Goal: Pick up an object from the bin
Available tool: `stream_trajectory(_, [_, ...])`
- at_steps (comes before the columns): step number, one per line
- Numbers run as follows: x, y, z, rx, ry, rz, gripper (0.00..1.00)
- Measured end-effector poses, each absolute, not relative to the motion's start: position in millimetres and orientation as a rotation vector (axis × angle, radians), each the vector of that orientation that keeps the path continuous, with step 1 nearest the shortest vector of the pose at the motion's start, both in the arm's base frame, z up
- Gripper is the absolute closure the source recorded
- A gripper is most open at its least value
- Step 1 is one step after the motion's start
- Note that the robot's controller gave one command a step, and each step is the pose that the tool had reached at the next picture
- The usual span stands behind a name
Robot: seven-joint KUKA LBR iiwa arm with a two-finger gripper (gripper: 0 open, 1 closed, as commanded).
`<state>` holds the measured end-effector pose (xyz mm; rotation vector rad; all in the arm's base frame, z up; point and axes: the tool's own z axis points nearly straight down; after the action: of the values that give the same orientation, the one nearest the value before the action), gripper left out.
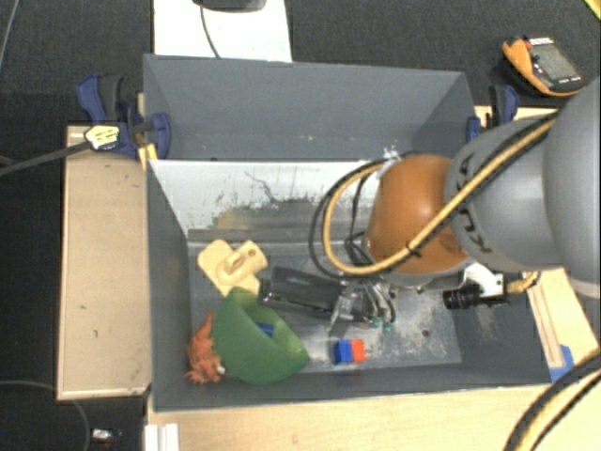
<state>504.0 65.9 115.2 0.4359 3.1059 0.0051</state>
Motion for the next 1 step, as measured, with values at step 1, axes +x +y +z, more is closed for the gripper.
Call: stream_trajectory(1, [503.5,65.5,131.3,0.437,3.107,0.004,1.0])
